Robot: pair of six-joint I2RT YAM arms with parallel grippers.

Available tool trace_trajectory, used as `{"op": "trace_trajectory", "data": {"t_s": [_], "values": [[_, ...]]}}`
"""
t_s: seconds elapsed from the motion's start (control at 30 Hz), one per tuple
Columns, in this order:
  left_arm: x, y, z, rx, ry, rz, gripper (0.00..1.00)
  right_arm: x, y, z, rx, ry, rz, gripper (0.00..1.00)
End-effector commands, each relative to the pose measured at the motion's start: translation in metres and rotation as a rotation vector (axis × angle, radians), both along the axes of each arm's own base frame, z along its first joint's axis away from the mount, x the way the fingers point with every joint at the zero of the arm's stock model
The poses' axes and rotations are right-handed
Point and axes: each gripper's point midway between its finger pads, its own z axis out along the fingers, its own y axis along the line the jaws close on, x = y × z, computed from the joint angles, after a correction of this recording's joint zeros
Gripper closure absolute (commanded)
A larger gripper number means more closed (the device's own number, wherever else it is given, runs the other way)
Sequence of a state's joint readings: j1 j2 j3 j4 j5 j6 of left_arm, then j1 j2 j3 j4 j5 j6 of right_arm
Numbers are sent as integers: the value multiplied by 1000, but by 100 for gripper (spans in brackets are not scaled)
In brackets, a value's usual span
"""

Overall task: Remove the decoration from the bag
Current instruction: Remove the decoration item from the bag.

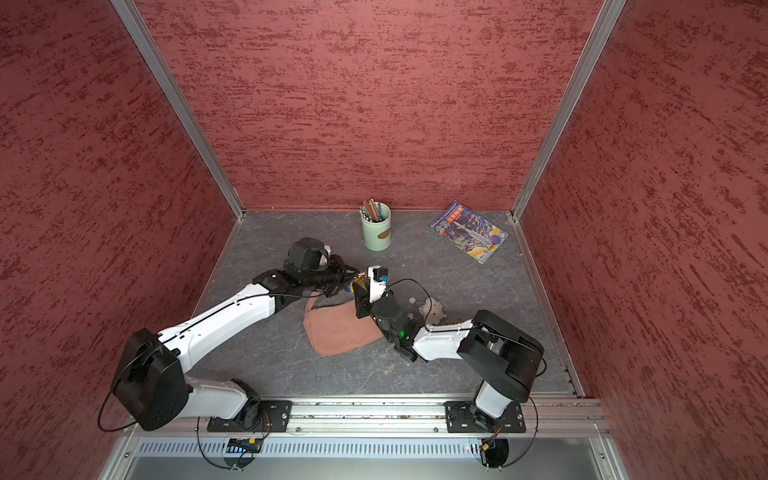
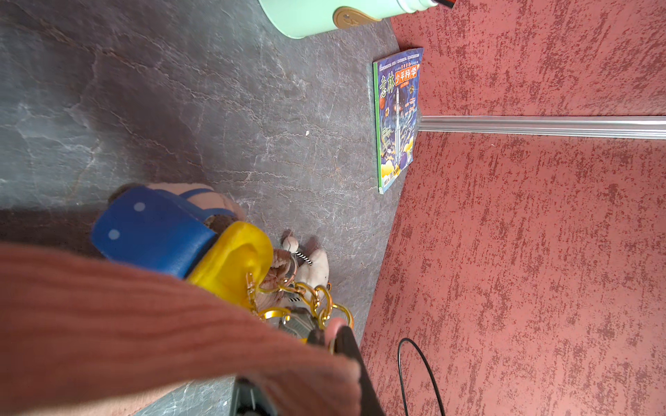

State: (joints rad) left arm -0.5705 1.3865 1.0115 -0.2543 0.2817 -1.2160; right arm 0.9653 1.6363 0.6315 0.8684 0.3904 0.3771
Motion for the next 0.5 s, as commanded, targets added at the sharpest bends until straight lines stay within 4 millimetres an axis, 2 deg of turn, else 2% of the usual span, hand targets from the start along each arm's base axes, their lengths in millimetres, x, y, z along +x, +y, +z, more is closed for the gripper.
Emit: {"op": "trace_trajectory", "data": {"t_s": [0.0,0.2,0.47], "values": [[0,-1,13,-14,-34,0,100,4,0,13,11,-53,-26,62],[-1,-2,12,-14,-32,-3,100,5,0,16,1,-72,-24,64],[-1,-4,13,-20,-34,-11,100,4,1,16,0,-75,-21,72]]}}
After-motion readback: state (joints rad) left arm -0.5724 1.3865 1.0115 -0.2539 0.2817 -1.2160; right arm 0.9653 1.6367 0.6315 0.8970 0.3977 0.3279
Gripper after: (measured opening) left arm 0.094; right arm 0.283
